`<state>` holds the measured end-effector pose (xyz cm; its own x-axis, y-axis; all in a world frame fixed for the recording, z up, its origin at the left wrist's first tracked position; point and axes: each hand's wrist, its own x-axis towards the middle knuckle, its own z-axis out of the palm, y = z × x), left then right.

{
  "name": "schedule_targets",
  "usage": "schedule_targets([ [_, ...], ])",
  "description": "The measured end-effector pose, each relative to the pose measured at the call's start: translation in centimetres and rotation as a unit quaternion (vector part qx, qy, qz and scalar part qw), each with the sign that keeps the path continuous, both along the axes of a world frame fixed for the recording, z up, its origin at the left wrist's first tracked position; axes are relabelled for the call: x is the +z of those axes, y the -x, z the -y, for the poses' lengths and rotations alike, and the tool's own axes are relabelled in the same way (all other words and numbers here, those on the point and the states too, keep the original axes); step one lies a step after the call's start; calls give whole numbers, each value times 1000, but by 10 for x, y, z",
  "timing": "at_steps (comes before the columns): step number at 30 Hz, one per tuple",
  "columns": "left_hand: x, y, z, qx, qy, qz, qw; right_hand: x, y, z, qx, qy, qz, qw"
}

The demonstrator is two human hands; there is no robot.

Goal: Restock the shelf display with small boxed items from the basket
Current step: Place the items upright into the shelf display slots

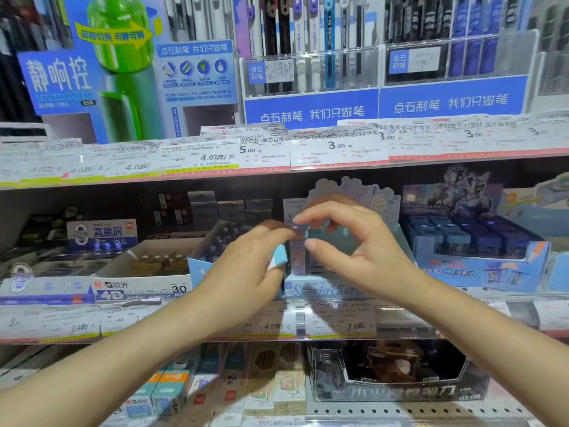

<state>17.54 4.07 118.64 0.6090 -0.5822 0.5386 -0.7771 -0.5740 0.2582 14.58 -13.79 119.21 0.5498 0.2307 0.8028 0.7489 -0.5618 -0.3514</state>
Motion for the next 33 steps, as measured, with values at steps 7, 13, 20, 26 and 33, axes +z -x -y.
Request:
schedule_targets([
  [7,7,9,12,-18,82,-6,996,16,22,-17,72,-43,-95,992],
  [13,11,14,12,-61,135,-131,980,25,21,-8,81,-76,-152,982],
  [20,8,16,4,-57,263,-205,941,29,21,9,36,-96,-180,978],
  [26,9,16,0,-86,263,-251,927,28,20,9,32,-113,-185,976],
  [33,6,17,7,-136,334,-414,836,15,11,6,124,-158,-218,955],
])
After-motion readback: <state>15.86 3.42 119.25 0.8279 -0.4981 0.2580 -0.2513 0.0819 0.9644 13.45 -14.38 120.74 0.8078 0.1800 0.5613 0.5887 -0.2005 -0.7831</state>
